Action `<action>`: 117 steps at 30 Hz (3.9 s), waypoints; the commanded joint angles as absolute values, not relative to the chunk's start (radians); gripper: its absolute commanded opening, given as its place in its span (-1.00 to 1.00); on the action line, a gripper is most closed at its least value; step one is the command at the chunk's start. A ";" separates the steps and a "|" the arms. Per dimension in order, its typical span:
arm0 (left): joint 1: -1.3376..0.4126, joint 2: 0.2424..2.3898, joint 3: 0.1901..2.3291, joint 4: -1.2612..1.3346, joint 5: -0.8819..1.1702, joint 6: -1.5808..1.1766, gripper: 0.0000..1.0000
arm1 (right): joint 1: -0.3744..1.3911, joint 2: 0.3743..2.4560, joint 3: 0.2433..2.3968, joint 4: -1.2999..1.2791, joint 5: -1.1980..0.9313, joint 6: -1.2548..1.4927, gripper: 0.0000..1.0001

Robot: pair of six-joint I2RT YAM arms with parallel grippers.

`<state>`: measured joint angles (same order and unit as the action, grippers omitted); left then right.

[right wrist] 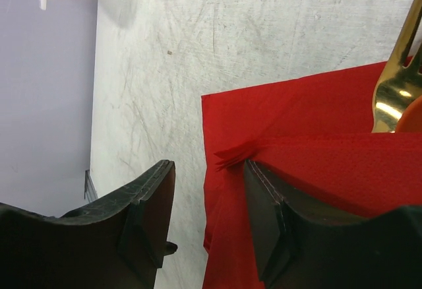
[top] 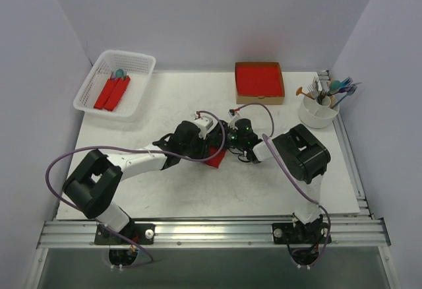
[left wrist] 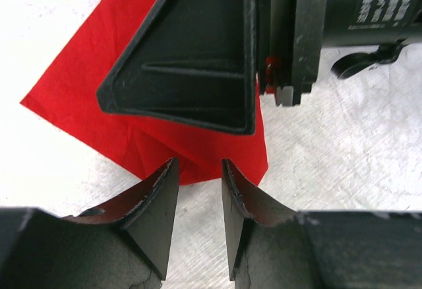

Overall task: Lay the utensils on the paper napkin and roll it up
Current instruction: Roll the napkin at the center of the board.

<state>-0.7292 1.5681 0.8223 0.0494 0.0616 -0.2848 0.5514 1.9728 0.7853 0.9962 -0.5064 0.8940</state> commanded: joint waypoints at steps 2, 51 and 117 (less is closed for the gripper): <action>-0.726 1.598 0.890 0.090 0.072 -0.276 -0.18 | 0.552 2.002 0.767 1.035 -0.502 0.907 -0.06; -0.756 1.761 0.916 0.057 0.012 -0.296 -0.43 | 0.526 1.629 0.526 0.877 -0.535 0.844 -0.95; -0.767 1.646 1.005 -0.126 -0.067 -0.258 -0.42 | 0.623 1.756 0.552 0.810 -0.453 0.765 -1.00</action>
<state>-0.7643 1.7084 0.9466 -0.1051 -0.0460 -0.2729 0.6189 1.7565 0.5621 0.8288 -0.4824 0.7795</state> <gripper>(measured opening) 0.287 0.028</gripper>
